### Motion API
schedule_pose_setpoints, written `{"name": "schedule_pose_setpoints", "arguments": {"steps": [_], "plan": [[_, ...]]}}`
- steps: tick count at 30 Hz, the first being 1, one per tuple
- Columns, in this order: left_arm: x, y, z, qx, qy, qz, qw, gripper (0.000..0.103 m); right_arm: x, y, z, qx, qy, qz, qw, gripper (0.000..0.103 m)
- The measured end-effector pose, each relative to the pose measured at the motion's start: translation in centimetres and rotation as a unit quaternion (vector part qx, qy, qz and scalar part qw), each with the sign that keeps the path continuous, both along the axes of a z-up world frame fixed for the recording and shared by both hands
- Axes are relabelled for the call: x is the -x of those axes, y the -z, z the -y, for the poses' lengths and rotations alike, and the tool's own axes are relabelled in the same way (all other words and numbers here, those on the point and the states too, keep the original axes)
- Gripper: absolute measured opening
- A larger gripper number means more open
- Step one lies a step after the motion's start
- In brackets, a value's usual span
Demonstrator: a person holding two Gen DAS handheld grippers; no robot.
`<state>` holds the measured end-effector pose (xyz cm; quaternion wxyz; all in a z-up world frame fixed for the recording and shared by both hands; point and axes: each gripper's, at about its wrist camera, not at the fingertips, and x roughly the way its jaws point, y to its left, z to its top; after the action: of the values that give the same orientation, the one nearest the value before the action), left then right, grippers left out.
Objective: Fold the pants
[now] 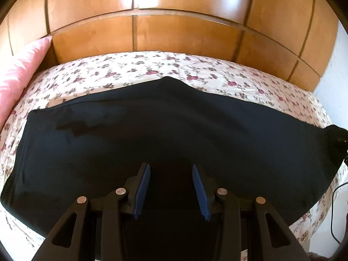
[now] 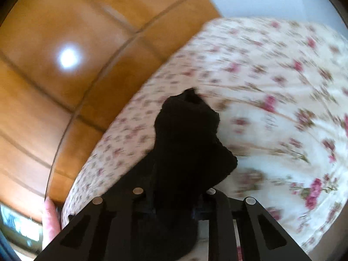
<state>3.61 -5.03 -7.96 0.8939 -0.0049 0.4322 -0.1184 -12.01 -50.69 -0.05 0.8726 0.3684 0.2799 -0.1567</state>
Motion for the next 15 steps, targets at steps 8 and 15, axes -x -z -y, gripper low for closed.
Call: {"name": "schedule_pose_setpoints", "arguments": {"steps": [8, 15], "plan": [[0.1, -0.1, -2.3, 0.050, -0.009, -0.011, 0.9987, 0.041, -4.3, -4.6, -8.1, 0.056, -0.108, 0.018, 0.992, 0.021], [-0.4, -0.3, -4.5, 0.158, 0.008, -0.048, 0.9862, 0.041, -9.2, -5.7, -19.7, 0.092, -0.247, 0.015, 0.965, 0.021]]}}
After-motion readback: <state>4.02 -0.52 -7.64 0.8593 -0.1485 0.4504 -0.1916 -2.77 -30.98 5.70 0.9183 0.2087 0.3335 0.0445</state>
